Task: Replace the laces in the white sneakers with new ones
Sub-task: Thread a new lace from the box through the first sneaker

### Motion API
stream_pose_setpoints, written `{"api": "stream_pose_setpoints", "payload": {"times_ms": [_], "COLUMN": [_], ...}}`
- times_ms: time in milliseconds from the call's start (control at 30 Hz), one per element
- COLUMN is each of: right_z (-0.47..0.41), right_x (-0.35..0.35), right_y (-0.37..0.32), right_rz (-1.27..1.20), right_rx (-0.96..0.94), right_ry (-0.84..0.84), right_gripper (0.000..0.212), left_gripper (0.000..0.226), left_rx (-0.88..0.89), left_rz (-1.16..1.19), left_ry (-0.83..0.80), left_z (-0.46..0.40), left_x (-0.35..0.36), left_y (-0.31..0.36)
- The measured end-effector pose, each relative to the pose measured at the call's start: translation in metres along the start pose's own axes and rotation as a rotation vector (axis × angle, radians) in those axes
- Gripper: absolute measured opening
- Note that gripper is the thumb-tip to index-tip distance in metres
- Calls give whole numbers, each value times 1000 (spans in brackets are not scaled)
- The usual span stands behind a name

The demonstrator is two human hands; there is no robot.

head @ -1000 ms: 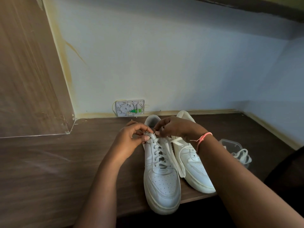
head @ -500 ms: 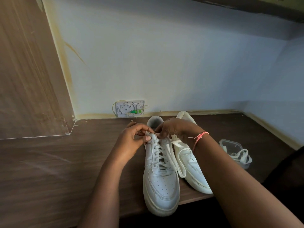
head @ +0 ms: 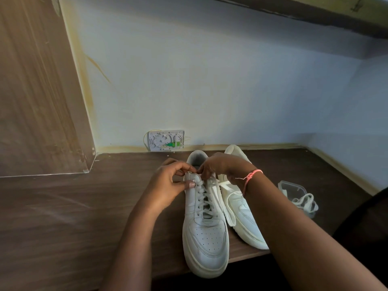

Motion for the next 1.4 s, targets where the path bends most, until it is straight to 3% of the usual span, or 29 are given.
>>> {"api": "stream_pose_setpoints", "payload": {"times_ms": [200, 333, 467, 600, 700, 833, 900, 933, 1000, 1067, 1133, 1267, 1400], "right_z": [24, 54, 96, 93, 87, 86, 87, 88, 90, 90, 88, 85, 83], "right_x": [6, 20, 71, 112, 116, 118, 116, 115, 112, 110, 110, 111, 113], "right_y": [9, 24, 30, 28, 29, 34, 38, 40, 41, 39, 38, 37, 39], "right_rz": [-282, -283, -226, -94, -95, -194, -207, -207, -204, -198, -196, -199, -212], "right_rx": [-133, -49, 38, 46, 69, 84, 97, 99, 98, 94, 80, 52, 49], "right_ry": [139, 497, 888, 952, 971, 905, 856, 846, 843, 846, 833, 823, 827], "right_gripper": [22, 39, 80, 107, 110, 119, 121, 122, 122, 121, 121, 120, 121], "left_gripper": [34, 26, 18, 12, 9, 12, 9, 3, 4, 10, 6, 37, 20], "left_rx": [-41, -33, 17, 27, -117, -305, -397, -467, -610, -468, -302, -196, -172], "left_rz": [-13, 2, -65, -94, 197, 539, 454, 243, -297, -574, -606, -630, -554], "left_ry": [-7, 37, 152, 208, 321, 740, 945, 973, 824, 639, 528, 402, 377], "left_z": [0, 3, 8, 15, 26, 61, 88, 97, 97, 76, 58, 37, 28], "left_x": [-3, -1, 6, 11, 8, -49, -84, -98, -107, -85, -50, 7, 16], "left_y": [0, -1, 0, -2, -14, -44, -60, -65, -64, -48, -21, 12, 6]}}
Point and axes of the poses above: each hand's wrist, its own z-axis away from the middle knuckle, its own x-axis out of the palm, y = z × x, the point moved 6 cm from there along -z, towards the middle knuckle, and after that the axes turned 9 degrees about -y, right-handed, at the moved point
